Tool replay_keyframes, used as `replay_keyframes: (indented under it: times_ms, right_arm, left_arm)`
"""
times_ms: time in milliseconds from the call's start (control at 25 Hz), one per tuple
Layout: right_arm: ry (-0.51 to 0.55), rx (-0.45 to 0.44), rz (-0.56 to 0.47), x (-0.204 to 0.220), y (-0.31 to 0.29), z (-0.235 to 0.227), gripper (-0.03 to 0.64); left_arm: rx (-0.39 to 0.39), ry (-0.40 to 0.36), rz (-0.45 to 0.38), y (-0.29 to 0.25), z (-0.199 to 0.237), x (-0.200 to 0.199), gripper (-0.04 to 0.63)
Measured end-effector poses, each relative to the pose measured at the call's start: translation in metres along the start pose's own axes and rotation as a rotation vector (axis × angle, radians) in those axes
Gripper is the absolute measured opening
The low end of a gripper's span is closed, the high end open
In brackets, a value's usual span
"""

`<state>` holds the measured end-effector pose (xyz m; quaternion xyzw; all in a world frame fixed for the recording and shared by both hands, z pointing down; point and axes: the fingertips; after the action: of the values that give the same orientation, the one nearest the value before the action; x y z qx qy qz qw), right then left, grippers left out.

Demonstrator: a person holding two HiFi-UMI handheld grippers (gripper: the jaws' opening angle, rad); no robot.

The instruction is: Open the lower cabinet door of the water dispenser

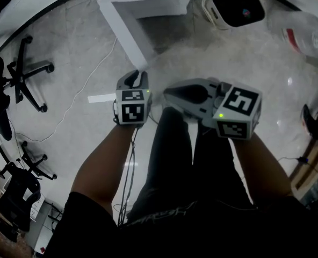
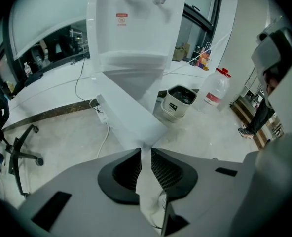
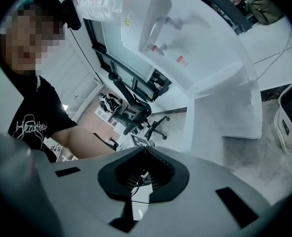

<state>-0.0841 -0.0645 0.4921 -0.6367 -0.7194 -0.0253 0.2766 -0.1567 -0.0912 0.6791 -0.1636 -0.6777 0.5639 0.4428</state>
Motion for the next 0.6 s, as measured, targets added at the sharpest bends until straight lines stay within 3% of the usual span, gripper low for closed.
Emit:
replay_keyframes:
  times_ms: [200,360,600]
  right_arm:
    - [0.050,-0.034,0.039,-0.002,-0.016,0.009,0.014]
    - [0.006,-0.036,0.061,-0.003,-0.030,0.018,0.014]
    - [0.032,-0.030,0.087,-0.003,-0.040,0.013,0.014]
  left_arm:
    - [-0.005,-0.007,0.011,0.007,0.014,0.010,0.061]
    - [-0.002,-0.020,0.018,0.010,0.024,0.020,0.061]
    - [0.015,-0.044,0.031,0.013,0.037,0.030,0.061]
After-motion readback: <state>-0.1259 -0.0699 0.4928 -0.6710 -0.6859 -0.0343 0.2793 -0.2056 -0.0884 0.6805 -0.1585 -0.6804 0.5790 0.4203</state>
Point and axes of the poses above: the fingertips, and each gripper's own axes: y backward along the fingers, z to its left, x out of its underside, and after that the axes turned 10 degrees about -y, right-handed
